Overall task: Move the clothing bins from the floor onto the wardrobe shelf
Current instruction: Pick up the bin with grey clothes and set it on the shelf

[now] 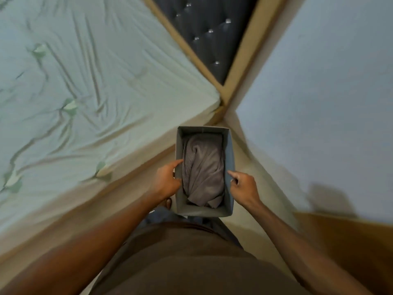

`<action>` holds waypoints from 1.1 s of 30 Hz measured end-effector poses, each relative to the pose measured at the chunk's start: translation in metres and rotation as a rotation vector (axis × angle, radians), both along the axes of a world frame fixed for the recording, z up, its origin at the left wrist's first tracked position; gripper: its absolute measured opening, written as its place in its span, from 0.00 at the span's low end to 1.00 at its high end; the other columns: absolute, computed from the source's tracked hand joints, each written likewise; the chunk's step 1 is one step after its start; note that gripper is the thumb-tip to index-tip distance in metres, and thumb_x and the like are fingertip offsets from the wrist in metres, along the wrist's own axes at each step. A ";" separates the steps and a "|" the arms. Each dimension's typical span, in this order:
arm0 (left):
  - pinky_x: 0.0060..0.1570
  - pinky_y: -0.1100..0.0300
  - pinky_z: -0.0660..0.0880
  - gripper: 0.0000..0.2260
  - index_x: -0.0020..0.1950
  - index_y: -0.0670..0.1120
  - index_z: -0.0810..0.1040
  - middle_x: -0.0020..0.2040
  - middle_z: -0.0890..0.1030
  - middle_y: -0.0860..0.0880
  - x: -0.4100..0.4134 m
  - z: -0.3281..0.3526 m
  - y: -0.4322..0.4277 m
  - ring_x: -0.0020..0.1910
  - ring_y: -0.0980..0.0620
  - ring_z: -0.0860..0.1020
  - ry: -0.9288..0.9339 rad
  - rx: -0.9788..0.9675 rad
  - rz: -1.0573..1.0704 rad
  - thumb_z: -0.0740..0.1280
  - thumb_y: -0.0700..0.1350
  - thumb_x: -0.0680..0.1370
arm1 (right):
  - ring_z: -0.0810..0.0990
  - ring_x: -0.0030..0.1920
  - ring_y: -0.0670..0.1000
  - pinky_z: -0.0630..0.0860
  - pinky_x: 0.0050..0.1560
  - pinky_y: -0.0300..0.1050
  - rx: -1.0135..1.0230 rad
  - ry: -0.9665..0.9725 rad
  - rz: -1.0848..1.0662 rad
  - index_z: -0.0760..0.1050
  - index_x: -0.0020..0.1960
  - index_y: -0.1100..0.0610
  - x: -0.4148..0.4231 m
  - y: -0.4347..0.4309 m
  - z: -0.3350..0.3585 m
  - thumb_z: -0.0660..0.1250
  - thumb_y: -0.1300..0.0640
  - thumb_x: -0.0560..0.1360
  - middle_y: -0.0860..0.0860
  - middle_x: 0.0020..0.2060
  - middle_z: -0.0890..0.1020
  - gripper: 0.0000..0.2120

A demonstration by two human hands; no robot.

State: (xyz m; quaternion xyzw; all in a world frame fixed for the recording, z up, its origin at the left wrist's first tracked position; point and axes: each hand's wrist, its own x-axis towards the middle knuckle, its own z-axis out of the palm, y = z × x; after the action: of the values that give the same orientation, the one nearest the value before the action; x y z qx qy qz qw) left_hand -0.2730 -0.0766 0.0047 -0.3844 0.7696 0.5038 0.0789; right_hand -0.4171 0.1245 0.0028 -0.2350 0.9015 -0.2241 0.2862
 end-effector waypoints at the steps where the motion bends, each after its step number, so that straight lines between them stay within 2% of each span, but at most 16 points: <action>1: 0.52 0.59 0.78 0.29 0.73 0.48 0.69 0.64 0.78 0.46 -0.012 0.003 0.000 0.51 0.55 0.77 0.002 -0.010 -0.084 0.68 0.32 0.73 | 0.79 0.62 0.55 0.73 0.63 0.43 -0.003 0.008 -0.086 0.74 0.66 0.59 0.002 0.010 0.004 0.60 0.67 0.76 0.56 0.62 0.80 0.19; 3: 0.51 0.60 0.77 0.29 0.73 0.48 0.68 0.65 0.77 0.46 -0.030 0.010 -0.001 0.53 0.54 0.77 0.020 -0.025 -0.223 0.68 0.32 0.74 | 0.78 0.63 0.54 0.73 0.65 0.45 0.000 0.006 -0.199 0.74 0.67 0.59 0.012 0.023 0.010 0.59 0.66 0.77 0.56 0.63 0.79 0.19; 5: 0.53 0.58 0.78 0.29 0.74 0.48 0.67 0.66 0.76 0.46 -0.051 0.019 0.001 0.57 0.51 0.78 0.031 -0.044 -0.387 0.69 0.34 0.74 | 0.79 0.62 0.54 0.75 0.62 0.43 0.001 0.018 -0.343 0.74 0.67 0.59 0.025 0.038 0.018 0.59 0.66 0.77 0.56 0.63 0.79 0.20; 8: 0.56 0.53 0.78 0.30 0.73 0.48 0.68 0.67 0.76 0.47 -0.079 0.030 0.007 0.60 0.48 0.78 0.041 -0.067 -0.577 0.70 0.35 0.73 | 0.83 0.50 0.53 0.71 0.45 0.34 -0.001 0.054 -0.522 0.76 0.65 0.58 0.044 0.055 0.029 0.61 0.66 0.75 0.56 0.56 0.83 0.20; 10: 0.56 0.51 0.79 0.31 0.73 0.48 0.68 0.67 0.76 0.47 -0.097 0.035 0.018 0.60 0.48 0.78 0.055 -0.079 -0.706 0.70 0.34 0.72 | 0.80 0.39 0.48 0.68 0.36 0.32 -0.011 0.088 -0.659 0.77 0.64 0.57 0.056 0.067 0.033 0.64 0.65 0.74 0.55 0.49 0.86 0.19; 13: 0.56 0.51 0.80 0.31 0.73 0.47 0.68 0.67 0.76 0.46 -0.119 0.043 0.047 0.61 0.47 0.78 0.081 -0.079 -0.851 0.69 0.32 0.71 | 0.77 0.34 0.43 0.65 0.32 0.26 -0.025 0.094 -0.827 0.77 0.64 0.56 0.076 0.090 0.037 0.65 0.65 0.73 0.53 0.46 0.86 0.20; 16: 0.57 0.51 0.79 0.30 0.73 0.47 0.68 0.66 0.77 0.46 -0.133 0.053 0.092 0.61 0.46 0.78 0.117 -0.034 -0.968 0.68 0.32 0.72 | 0.80 0.34 0.46 0.66 0.31 0.27 -0.041 0.093 -0.981 0.76 0.65 0.56 0.092 0.124 0.046 0.63 0.65 0.73 0.56 0.51 0.85 0.21; 18: 0.58 0.50 0.78 0.28 0.72 0.48 0.70 0.65 0.78 0.47 -0.143 0.060 0.131 0.61 0.46 0.78 0.138 -0.004 -1.060 0.67 0.32 0.73 | 0.74 0.27 0.43 0.65 0.26 0.26 -0.045 0.129 -1.087 0.75 0.67 0.56 0.105 0.156 0.053 0.63 0.65 0.73 0.58 0.47 0.85 0.22; 20: 0.58 0.47 0.78 0.27 0.71 0.48 0.72 0.63 0.79 0.48 -0.150 0.069 0.168 0.62 0.45 0.77 0.172 0.016 -1.136 0.67 0.32 0.73 | 0.76 0.28 0.45 0.67 0.28 0.27 -0.054 0.148 -1.167 0.73 0.68 0.55 0.117 0.184 0.058 0.63 0.64 0.73 0.56 0.43 0.85 0.24; 22: 0.58 0.45 0.77 0.25 0.69 0.47 0.74 0.63 0.79 0.47 -0.153 0.078 0.214 0.62 0.44 0.77 0.214 0.000 -1.222 0.67 0.32 0.73 | 0.82 0.36 0.51 0.78 0.38 0.38 -0.070 0.152 -1.261 0.71 0.70 0.53 0.130 0.219 0.061 0.65 0.63 0.72 0.53 0.49 0.85 0.26; 24: 0.59 0.45 0.76 0.24 0.69 0.47 0.74 0.63 0.79 0.45 -0.155 0.086 0.264 0.62 0.43 0.77 0.247 -0.028 -1.302 0.68 0.33 0.74 | 0.82 0.35 0.51 0.80 0.39 0.45 -0.085 0.153 -1.351 0.69 0.71 0.52 0.143 0.259 0.065 0.65 0.62 0.71 0.55 0.49 0.85 0.28; 26: 0.59 0.46 0.76 0.23 0.69 0.48 0.74 0.63 0.80 0.46 -0.157 0.089 0.303 0.62 0.44 0.77 0.291 -0.049 -1.350 0.68 0.35 0.74 | 0.78 0.31 0.49 0.77 0.35 0.42 -0.082 0.175 -1.390 0.68 0.72 0.52 0.151 0.289 0.067 0.65 0.62 0.71 0.56 0.48 0.84 0.29; 29: 0.56 0.52 0.77 0.24 0.68 0.52 0.75 0.61 0.81 0.50 -0.158 0.092 0.362 0.60 0.46 0.79 0.342 -0.085 -1.424 0.69 0.38 0.73 | 0.72 0.30 0.40 0.73 0.39 0.38 -0.063 0.231 -1.472 0.69 0.72 0.54 0.164 0.331 0.080 0.65 0.63 0.71 0.55 0.52 0.83 0.28; 31: 0.51 0.57 0.75 0.21 0.66 0.54 0.77 0.58 0.83 0.51 -0.160 0.099 0.399 0.56 0.48 0.80 0.361 -0.079 -1.496 0.69 0.40 0.74 | 0.68 0.26 0.39 0.68 0.33 0.32 -0.048 0.249 -1.537 0.69 0.71 0.54 0.171 0.353 0.092 0.64 0.64 0.72 0.52 0.42 0.82 0.27; 32: 0.49 0.58 0.75 0.19 0.64 0.54 0.78 0.56 0.83 0.52 -0.162 0.103 0.417 0.54 0.49 0.80 0.379 -0.066 -1.534 0.69 0.41 0.74 | 0.68 0.26 0.40 0.67 0.30 0.32 -0.043 0.258 -1.564 0.69 0.71 0.54 0.175 0.362 0.097 0.63 0.64 0.73 0.51 0.38 0.81 0.27; 33: 0.49 0.60 0.74 0.18 0.63 0.55 0.79 0.54 0.83 0.53 -0.163 0.112 0.438 0.52 0.50 0.80 0.409 -0.061 -1.579 0.69 0.43 0.74 | 0.71 0.27 0.42 0.70 0.31 0.34 -0.039 0.272 -1.599 0.70 0.71 0.54 0.180 0.374 0.103 0.63 0.65 0.73 0.50 0.36 0.80 0.26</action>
State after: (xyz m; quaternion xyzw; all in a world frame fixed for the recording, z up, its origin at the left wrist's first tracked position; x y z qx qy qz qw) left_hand -0.4358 0.3612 0.1165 0.3689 0.8261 0.3386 0.2583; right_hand -0.2372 0.4981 0.1057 0.4500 0.8197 -0.3459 -0.0769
